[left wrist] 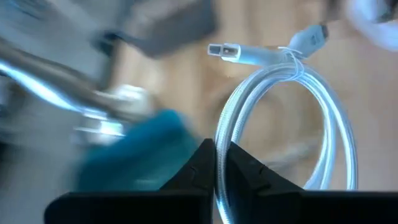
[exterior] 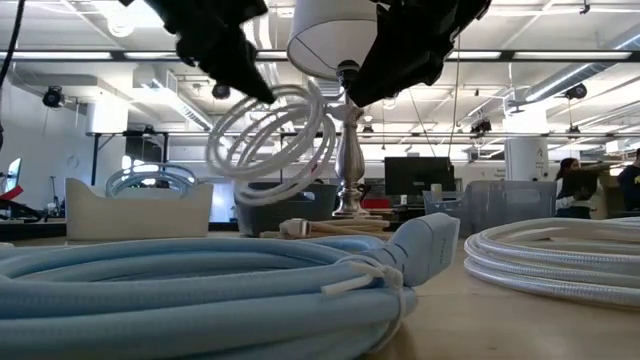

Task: Pick & Place USB Port
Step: Put the left white charger cable into the blue bin

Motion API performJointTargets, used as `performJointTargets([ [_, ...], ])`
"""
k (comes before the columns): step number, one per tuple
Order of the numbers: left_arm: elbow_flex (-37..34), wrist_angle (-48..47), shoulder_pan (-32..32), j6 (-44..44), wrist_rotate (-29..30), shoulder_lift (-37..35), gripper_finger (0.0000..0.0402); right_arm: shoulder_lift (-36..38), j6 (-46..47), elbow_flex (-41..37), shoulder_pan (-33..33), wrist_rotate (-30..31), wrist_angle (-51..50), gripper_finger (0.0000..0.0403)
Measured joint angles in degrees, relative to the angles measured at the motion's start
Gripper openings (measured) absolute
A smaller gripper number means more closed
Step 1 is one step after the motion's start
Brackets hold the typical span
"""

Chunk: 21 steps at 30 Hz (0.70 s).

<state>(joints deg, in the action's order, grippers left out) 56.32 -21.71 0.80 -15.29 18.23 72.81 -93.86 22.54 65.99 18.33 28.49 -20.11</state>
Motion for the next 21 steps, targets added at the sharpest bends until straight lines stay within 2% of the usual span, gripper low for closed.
performJointTargets([
  [4,0.45,4.19,-1.41,-15.84,10.63,-0.42,0.0022,0.0,-0.01,-0.25,0.0,0.0,0.36,0.0141],
  [8,0.45,10.15,-4.78,-27.31,10.77,0.33,0.0027,0.0,-0.06,-0.46,0.0,0.0,1.0,0.0139],
  [13,0.45,11.28,-8.42,-25.28,4.37,-0.25,0.0024,0.0,-0.24,-0.46,0.0,0.01,1.02,0.0143],
  [18,0.2,13.34,-13.36,-29.31,5.88,-0.6,0.0022,0.0,-3.03,-0.46,0.0,0.02,1.11,0.0146],
  [21,-0.54,15.29,-17.5,-27.98,2.9,0.5,0.0022,0.0,-3.49,-0.46,0.02,0.04,1.21,0.0142],
])
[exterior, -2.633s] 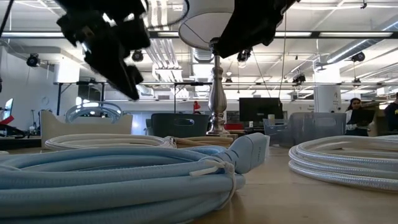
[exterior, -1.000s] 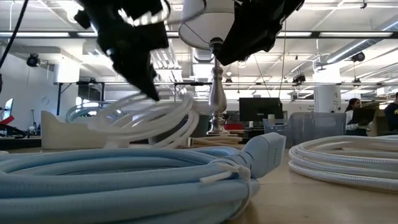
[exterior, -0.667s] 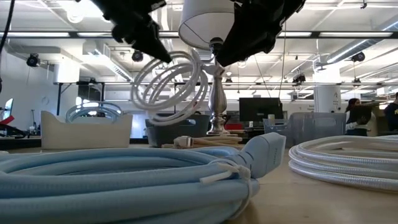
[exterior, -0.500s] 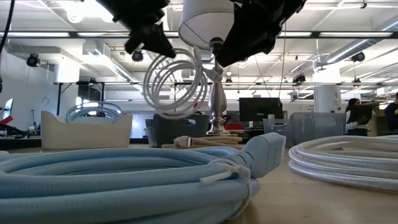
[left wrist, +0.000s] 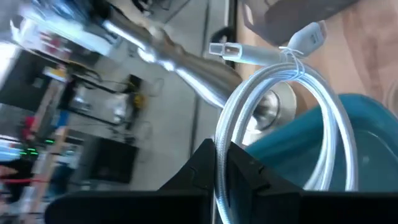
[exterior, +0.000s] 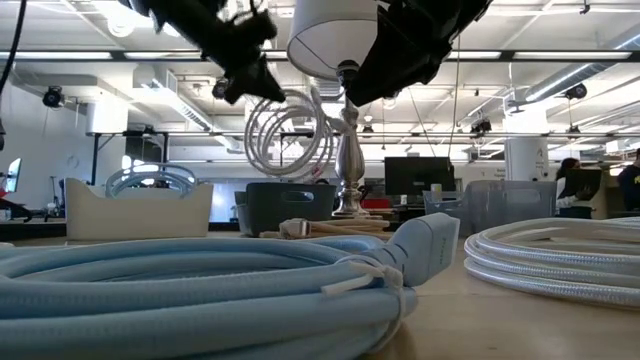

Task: Pick & Place USB Port
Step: Put the left white charger cable into the blue bin, then put the white charger cable into the blue bin

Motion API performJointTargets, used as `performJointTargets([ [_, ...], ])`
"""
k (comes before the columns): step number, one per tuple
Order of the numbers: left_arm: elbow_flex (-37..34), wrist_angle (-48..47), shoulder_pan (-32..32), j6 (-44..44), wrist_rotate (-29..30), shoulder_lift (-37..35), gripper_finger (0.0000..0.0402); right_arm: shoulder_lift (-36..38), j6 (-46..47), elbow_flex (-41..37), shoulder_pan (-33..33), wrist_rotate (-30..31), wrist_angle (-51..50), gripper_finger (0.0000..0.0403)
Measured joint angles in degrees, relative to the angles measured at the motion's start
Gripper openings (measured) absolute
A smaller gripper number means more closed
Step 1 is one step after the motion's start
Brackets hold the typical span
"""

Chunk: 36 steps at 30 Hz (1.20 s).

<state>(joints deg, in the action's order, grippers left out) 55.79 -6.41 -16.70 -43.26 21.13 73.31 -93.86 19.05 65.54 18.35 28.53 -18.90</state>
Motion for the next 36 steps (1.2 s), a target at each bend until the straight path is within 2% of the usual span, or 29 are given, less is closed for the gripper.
performJointTargets([
  [6,-1.9,2.04,-5.68,1.3,-8.67,5.08,0.0024,0.0,0.06,0.0,0.0,0.0,0.25,0.0133],
  [9,-1.9,3.53,-6.3,-0.01,-8.23,8.17,0.0038,0.0,0.2,0.0,0.0,-0.02,0.34,0.0132],
  [13,-1.92,7.06,-6.48,-1.27,-4.78,11.93,0.0065,0.0,0.22,0.0,0.0,-0.02,0.38,0.0137],
  [19,-1.92,8.19,-6.46,-1.0,-4.39,14.85,0.0118,0.0,0.22,0.0,0.0,-0.04,0.42,0.0143],
  [26,-1.88,7.82,-6.34,1.96,-4.3,13.38,0.0191,0.0,0.22,0.0,0.0,-0.04,0.41,0.0138],
  [30,-1.72,7.49,-5.8,4.55,-4.93,10.41,0.0207,0.0,0.24,0.0,0.0,-0.04,0.4,0.0131],
  [32,-1.72,7.56,-5.54,6.67,-7.73,8.03,0.0207,0.0,0.24,0.0,0.0,-0.04,0.4,0.0128],
  [36,-1.7,7.78,-5.5,11.67,-17.44,3.16,0.0197,0.0,0.24,0.0,0.0,-0.04,0.39,0.0125],
])
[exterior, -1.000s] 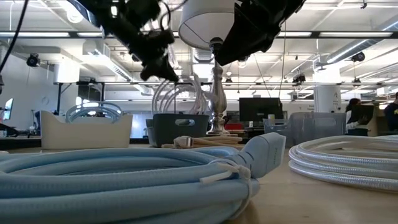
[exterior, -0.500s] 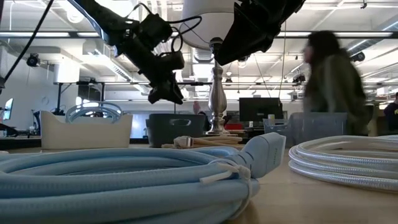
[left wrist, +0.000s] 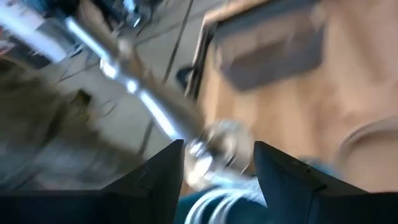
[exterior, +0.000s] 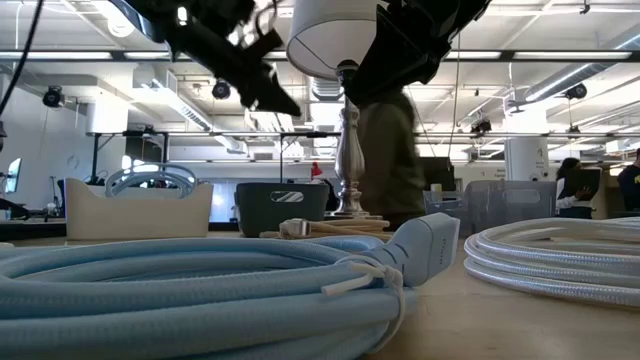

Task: Pick & Place USB Port
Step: Put the white charger cable into the blue bin

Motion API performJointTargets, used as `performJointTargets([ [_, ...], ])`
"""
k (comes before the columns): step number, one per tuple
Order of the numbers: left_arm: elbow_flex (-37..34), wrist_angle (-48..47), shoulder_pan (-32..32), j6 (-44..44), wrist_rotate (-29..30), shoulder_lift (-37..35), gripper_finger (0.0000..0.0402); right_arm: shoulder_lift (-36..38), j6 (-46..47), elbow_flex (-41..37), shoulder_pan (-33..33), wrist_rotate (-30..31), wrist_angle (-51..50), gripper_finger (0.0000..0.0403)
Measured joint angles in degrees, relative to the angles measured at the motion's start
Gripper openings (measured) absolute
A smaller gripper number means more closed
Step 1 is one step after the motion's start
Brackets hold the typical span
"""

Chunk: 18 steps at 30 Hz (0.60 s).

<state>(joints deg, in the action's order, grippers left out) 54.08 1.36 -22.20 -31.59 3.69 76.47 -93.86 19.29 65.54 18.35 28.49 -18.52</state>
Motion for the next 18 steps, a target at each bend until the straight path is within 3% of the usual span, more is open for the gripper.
performJointTargets([
  [3,0.0,-0.08,0.23,3.47,-2.68,-3.3,0.0187,0.0,0.0,0.0,0.0,0.0,0.02,0.0127],
  [18,-4.78,-1.3,1.25,4.72,-2.68,-11.15,0.017,0.0,0.02,0.0,0.0,-0.02,0.02,0.0132],
])
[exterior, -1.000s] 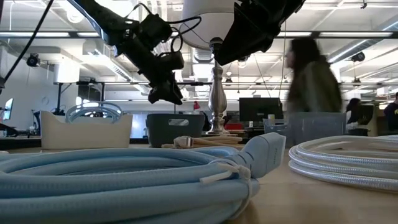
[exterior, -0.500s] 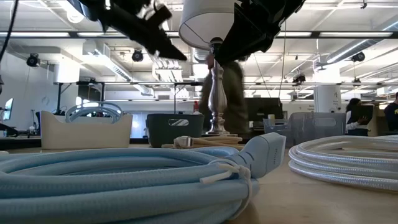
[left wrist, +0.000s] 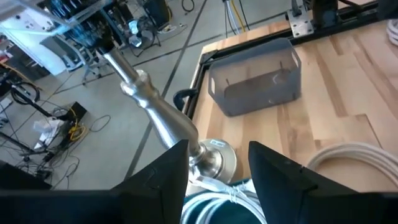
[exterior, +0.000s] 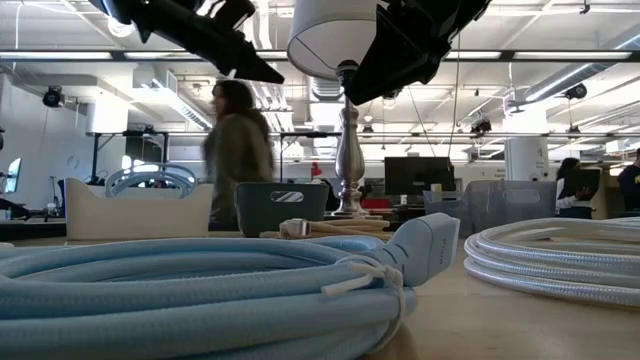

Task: Pick & Place USB Port
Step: Put the white charger cable into the blue bin

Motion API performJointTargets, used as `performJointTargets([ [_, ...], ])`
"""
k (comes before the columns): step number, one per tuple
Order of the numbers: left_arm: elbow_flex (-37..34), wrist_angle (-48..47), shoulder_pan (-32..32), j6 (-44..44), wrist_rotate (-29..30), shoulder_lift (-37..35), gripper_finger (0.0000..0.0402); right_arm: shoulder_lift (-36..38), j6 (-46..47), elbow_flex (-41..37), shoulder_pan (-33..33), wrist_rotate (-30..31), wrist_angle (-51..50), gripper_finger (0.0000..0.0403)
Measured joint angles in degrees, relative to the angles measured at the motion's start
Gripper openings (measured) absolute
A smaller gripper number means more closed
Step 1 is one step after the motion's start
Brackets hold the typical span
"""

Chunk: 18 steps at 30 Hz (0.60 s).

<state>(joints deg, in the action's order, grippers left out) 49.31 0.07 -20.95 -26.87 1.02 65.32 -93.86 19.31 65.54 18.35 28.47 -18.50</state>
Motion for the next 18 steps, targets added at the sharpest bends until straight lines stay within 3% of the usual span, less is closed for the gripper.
performJointTargets([
  [14,-5.74,2.53,0.17,6.78,-0.42,-0.35,0.0168,0.0,0.0,0.0,-0.02,0.0,0.08,0.0124],
  [18,-7.62,8.42,0.76,9.37,-7.92,-0.39,0.0168,0.0,0.0,0.0,-0.02,0.0,0.15,0.0129],
])
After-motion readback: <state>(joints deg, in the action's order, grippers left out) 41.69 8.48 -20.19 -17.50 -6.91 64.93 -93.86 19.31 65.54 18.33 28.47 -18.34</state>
